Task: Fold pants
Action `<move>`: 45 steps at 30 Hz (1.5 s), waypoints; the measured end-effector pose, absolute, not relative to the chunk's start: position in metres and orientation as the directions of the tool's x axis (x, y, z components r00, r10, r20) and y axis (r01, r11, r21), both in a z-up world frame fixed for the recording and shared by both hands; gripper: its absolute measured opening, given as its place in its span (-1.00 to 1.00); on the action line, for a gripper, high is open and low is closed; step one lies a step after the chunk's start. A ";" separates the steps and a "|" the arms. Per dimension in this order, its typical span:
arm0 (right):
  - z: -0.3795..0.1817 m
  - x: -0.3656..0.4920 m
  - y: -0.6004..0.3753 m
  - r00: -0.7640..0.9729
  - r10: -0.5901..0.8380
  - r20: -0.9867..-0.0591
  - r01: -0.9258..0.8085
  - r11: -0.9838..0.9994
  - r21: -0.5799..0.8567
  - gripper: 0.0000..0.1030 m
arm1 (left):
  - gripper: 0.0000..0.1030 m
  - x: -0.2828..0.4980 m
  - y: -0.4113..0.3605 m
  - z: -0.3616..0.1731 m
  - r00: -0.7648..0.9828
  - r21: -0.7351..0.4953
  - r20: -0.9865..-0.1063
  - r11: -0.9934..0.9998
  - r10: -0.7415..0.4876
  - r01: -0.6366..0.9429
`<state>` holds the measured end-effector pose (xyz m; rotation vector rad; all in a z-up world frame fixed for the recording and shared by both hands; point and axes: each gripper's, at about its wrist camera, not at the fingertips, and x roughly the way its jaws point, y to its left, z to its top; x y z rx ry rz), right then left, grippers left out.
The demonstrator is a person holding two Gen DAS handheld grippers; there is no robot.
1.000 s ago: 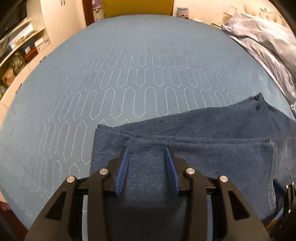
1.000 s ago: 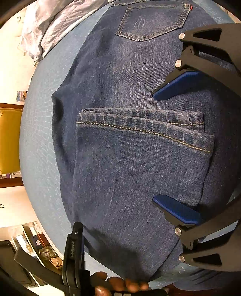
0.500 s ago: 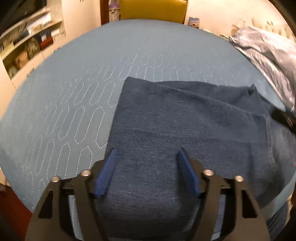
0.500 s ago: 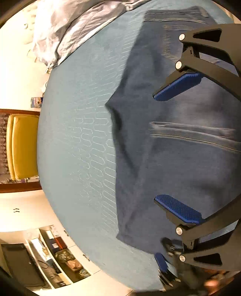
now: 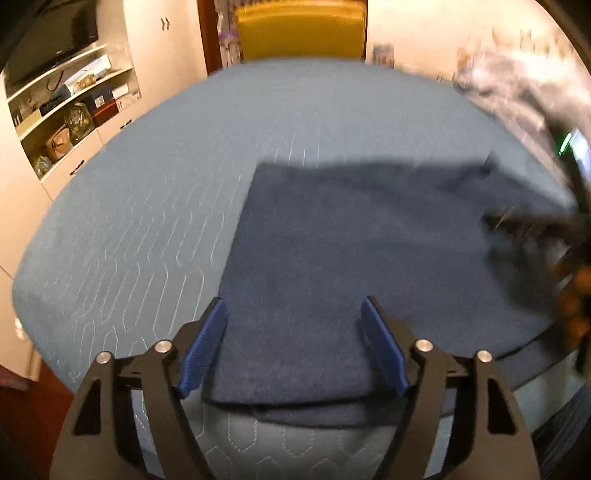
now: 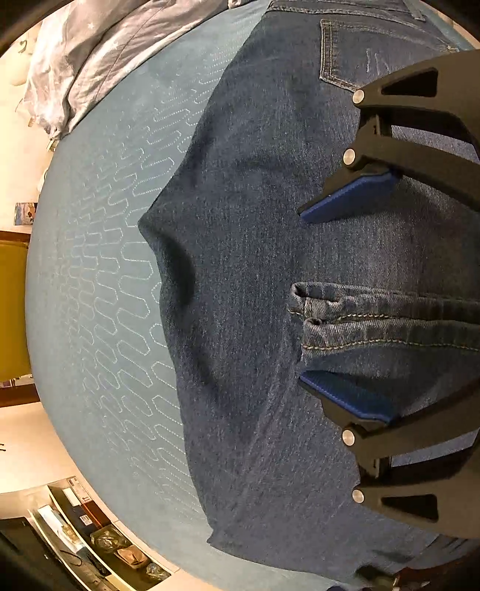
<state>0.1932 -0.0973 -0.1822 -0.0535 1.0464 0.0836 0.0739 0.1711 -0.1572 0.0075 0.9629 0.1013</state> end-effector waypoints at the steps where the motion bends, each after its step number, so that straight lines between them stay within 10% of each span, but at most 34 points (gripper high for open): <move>1: -0.176 0.186 -0.098 0.519 0.010 -0.855 -0.073 0.997 -0.032 0.52 | 0.47 0.076 0.171 -0.165 0.549 0.051 -0.831 0.995 0.090 -0.087; 45: -0.066 0.026 -0.097 0.783 -0.089 -0.616 0.105 0.994 -0.011 0.79 | 0.69 0.040 0.211 -0.174 0.599 -0.049 -0.798 0.984 0.063 -0.170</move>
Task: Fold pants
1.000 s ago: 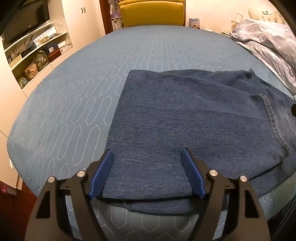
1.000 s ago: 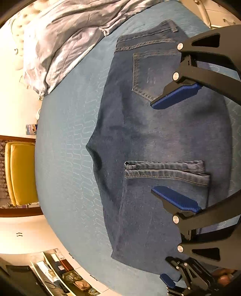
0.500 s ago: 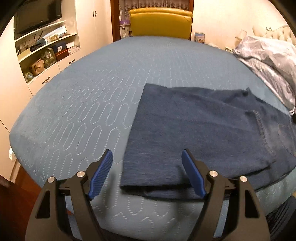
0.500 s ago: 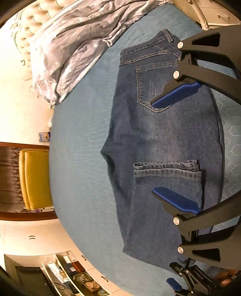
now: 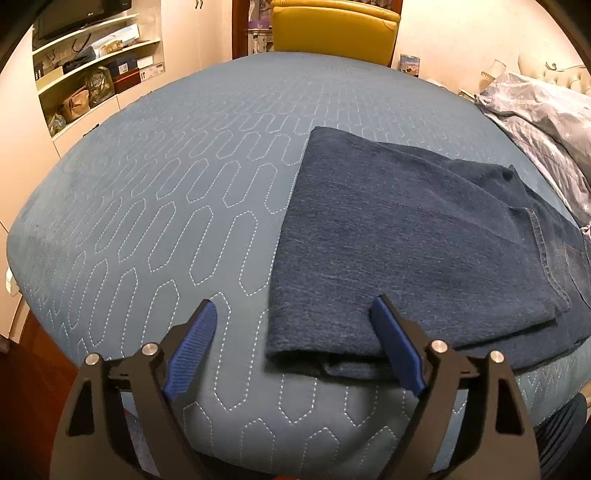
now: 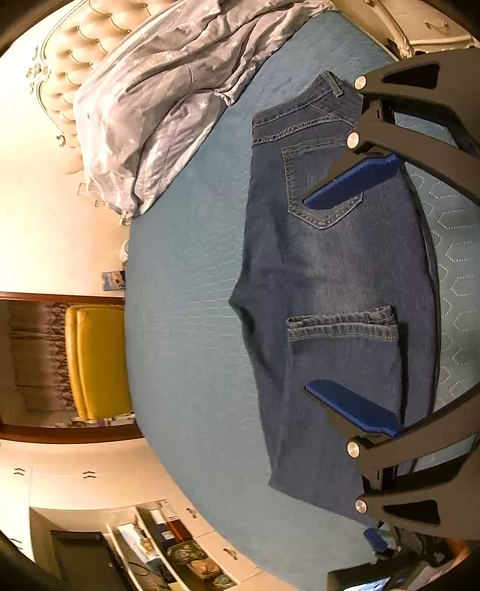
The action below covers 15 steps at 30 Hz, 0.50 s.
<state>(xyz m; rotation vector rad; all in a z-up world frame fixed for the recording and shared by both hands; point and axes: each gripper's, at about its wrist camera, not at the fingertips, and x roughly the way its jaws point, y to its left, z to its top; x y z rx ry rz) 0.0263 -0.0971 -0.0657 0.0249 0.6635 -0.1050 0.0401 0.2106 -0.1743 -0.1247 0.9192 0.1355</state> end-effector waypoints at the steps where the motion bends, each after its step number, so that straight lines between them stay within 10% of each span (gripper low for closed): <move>1: -0.068 0.027 -0.096 0.780 -0.072 -0.622 0.093 0.996 0.001 0.79 | 0.69 0.041 0.213 -0.174 0.602 -0.051 -0.796 0.985 0.061 -0.168; 15: -0.176 0.076 -0.095 0.597 -0.048 -0.801 0.014 0.999 -0.049 0.02 | 0.31 -0.001 0.271 -0.157 0.682 -0.401 -0.698 0.908 -0.217 -0.122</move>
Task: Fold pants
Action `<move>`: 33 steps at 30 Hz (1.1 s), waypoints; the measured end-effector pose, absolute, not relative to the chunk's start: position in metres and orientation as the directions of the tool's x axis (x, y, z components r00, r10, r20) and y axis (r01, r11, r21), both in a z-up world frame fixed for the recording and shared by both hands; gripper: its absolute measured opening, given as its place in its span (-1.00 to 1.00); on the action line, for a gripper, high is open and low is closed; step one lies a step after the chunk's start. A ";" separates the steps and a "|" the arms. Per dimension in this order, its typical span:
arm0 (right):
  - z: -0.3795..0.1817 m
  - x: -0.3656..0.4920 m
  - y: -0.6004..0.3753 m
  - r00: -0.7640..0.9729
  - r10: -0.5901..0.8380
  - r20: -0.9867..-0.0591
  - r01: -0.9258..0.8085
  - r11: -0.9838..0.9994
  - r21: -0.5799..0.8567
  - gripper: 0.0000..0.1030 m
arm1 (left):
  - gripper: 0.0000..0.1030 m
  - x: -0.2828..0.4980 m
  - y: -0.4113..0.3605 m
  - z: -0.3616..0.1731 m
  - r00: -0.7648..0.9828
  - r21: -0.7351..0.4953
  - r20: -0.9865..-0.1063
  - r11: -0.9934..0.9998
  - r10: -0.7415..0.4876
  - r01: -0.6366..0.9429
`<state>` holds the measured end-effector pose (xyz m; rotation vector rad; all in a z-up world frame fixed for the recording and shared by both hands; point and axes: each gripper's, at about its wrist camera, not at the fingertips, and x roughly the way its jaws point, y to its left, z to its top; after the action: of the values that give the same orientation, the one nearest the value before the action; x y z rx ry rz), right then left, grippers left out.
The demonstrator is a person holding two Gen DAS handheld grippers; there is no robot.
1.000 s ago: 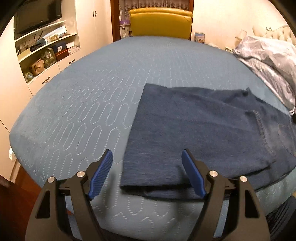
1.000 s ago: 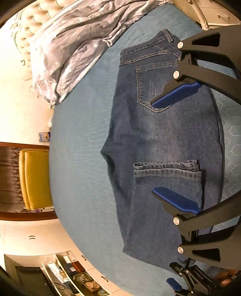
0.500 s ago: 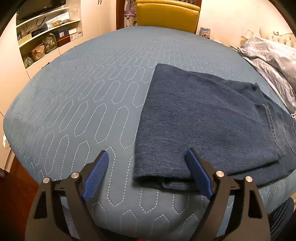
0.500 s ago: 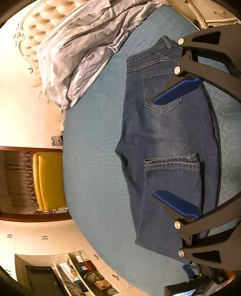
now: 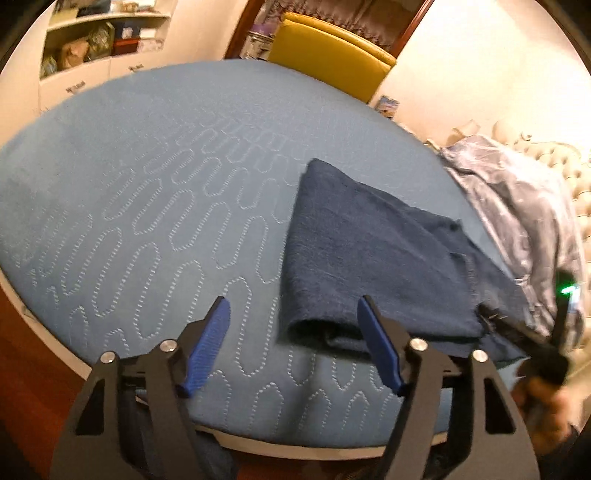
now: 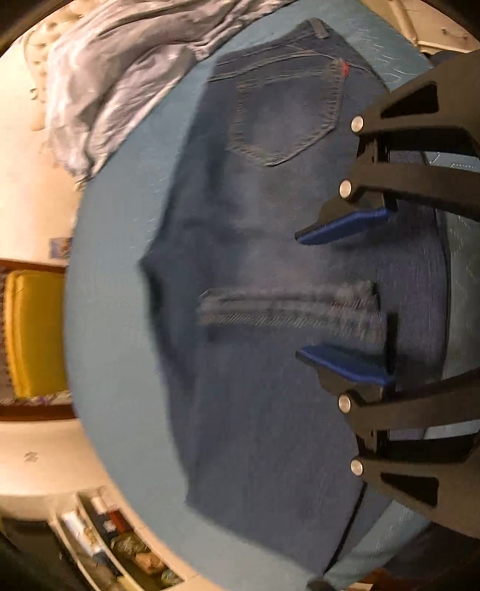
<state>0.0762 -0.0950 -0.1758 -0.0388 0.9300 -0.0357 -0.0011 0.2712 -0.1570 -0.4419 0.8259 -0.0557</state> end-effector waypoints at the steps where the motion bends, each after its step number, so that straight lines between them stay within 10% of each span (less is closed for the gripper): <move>1: -0.182 0.077 -0.099 0.590 -0.021 -0.807 0.007 1.000 -0.021 0.01 | 0.28 0.000 0.271 -0.159 0.677 -0.424 -0.696 0.898 -0.240 -0.117; 8: -0.178 0.078 -0.096 0.592 -0.059 -0.804 0.005 0.998 -0.069 0.03 | -0.06 0.009 0.272 -0.174 0.647 -0.512 -0.693 0.849 -0.319 -0.130; 11: -0.145 0.081 -0.075 0.649 -0.078 -0.757 0.000 0.995 -0.103 0.35 | -0.30 0.013 0.276 -0.180 0.625 -0.577 -0.681 0.805 -0.382 -0.136; 19: -0.098 0.172 0.093 0.416 0.208 -0.885 -0.401 0.916 0.026 0.69 | -0.78 0.010 0.286 -0.166 0.657 -0.647 -0.626 0.749 -0.419 -0.139; 25: -0.148 0.224 0.198 0.253 0.034 -0.967 -0.476 0.875 -0.094 0.66 | -0.81 0.006 0.258 -0.138 0.698 -0.534 -0.641 0.839 -0.320 -0.106; 29: -0.178 0.232 0.212 0.269 -0.085 -0.959 -0.465 0.861 -0.207 -0.02 | -0.81 0.007 0.253 -0.141 0.700 -0.529 -0.643 0.841 -0.310 -0.114; 30: -0.177 0.231 0.212 0.279 -0.081 -0.957 -0.459 0.864 -0.207 -0.11 | -0.76 0.007 0.253 -0.144 0.703 -0.535 -0.642 0.836 -0.308 -0.123; 33: -0.174 0.227 0.210 0.310 -0.081 -0.947 -0.447 0.867 -0.221 -0.32 | 0.32 0.012 0.256 -0.156 0.691 -0.539 -0.668 0.820 -0.277 -0.193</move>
<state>0.2267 0.2101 -0.1736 -0.4968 1.2450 0.2550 0.0121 0.2561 -0.1555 -0.6250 0.8212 -0.0506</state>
